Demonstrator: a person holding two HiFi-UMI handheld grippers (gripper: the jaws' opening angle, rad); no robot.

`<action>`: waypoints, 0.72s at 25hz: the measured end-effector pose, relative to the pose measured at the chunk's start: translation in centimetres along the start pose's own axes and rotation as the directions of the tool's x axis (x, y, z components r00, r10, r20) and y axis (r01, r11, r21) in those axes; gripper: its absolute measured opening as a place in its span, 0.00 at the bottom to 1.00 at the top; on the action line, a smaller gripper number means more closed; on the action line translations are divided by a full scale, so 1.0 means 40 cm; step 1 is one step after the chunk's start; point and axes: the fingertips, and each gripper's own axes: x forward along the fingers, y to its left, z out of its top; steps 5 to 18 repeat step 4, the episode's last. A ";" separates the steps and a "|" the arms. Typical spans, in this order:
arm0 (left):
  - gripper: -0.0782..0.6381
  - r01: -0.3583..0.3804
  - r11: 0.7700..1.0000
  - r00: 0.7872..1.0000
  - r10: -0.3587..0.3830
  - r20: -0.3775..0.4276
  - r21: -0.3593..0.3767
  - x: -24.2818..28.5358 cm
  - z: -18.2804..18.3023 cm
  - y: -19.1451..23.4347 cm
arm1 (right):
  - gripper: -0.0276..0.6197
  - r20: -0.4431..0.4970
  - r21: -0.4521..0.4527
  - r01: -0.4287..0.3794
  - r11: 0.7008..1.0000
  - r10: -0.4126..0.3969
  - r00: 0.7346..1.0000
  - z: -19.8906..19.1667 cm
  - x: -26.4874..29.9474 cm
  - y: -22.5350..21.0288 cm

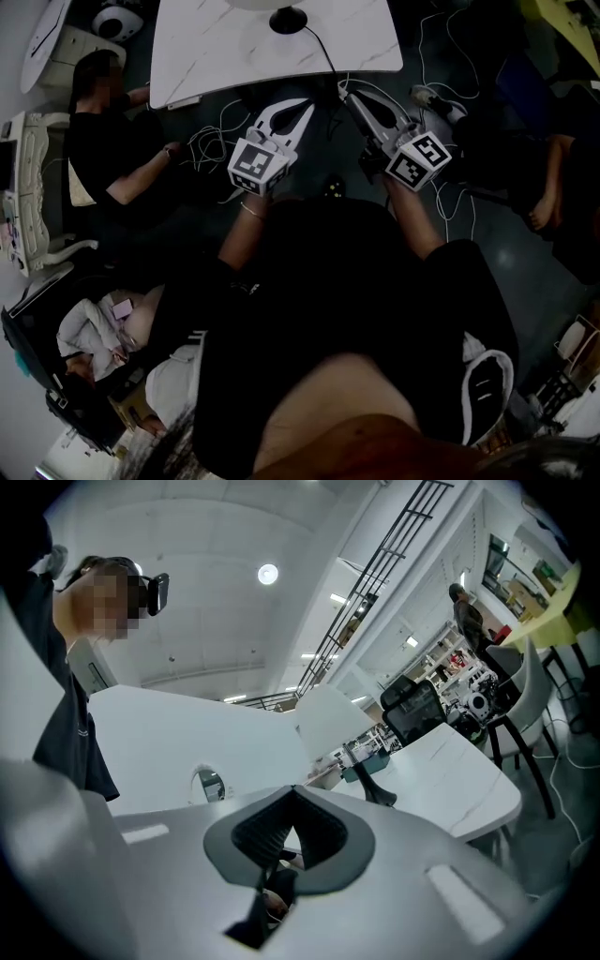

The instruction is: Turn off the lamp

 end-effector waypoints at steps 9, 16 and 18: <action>0.12 0.007 1.000 1.000 -0.008 -0.008 -0.014 0.005 -0.014 -0.028 | 0.04 -0.035 -0.016 -0.004 1.000 0.003 0.999 -0.017 -0.024 0.004; 0.12 0.007 1.000 1.000 -0.008 -0.008 -0.014 0.005 -0.014 -0.028 | 0.04 -0.035 -0.016 -0.004 1.000 0.003 0.999 -0.017 -0.024 0.004; 0.12 0.007 1.000 1.000 -0.008 -0.008 -0.014 0.005 -0.014 -0.028 | 0.04 -0.035 -0.016 -0.004 1.000 0.003 0.999 -0.017 -0.024 0.004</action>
